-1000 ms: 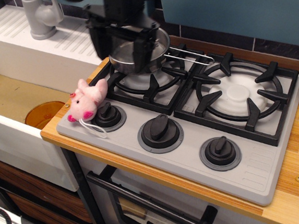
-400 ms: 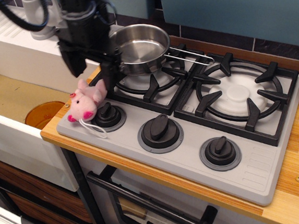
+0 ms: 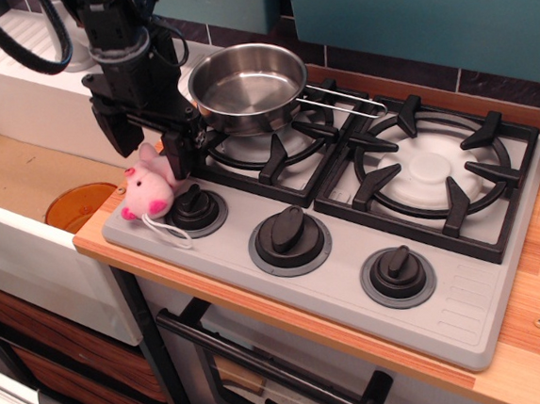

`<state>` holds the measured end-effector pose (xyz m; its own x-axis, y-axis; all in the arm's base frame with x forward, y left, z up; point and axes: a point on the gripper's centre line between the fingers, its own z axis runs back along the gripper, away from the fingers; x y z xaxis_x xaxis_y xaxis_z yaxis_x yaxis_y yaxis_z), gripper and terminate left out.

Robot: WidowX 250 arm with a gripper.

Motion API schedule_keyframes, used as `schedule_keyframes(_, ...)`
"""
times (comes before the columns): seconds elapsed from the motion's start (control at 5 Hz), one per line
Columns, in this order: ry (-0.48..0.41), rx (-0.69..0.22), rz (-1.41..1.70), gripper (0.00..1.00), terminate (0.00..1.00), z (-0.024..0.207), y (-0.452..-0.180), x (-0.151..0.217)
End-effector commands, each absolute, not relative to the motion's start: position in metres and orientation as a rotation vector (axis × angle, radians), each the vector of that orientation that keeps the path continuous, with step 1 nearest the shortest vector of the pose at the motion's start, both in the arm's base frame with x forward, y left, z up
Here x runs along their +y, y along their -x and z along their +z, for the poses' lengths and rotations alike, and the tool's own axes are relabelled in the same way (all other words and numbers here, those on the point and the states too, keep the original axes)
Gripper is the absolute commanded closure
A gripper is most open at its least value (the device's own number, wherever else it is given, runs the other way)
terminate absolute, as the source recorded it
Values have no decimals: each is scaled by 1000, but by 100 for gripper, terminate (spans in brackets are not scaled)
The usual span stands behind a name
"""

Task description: Put stuffedpig in pan

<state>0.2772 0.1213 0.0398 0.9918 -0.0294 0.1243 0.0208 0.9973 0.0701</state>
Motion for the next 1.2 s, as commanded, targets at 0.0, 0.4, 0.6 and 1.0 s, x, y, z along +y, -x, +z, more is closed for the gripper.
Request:
schedule_keyframes(0.0, -77, -109, 8, 100, 0, 35, -281, 119)
schedule_keyframes(0.4, -90, -62, 23, 100, 0, 43, -283, 111)
schedule_keyframes(0.6, -110, -42, 23, 100, 0, 60, -286, 107)
schedule_keyframes(1.0, -167, 7, 9, 100, 0, 118, -308, 97)
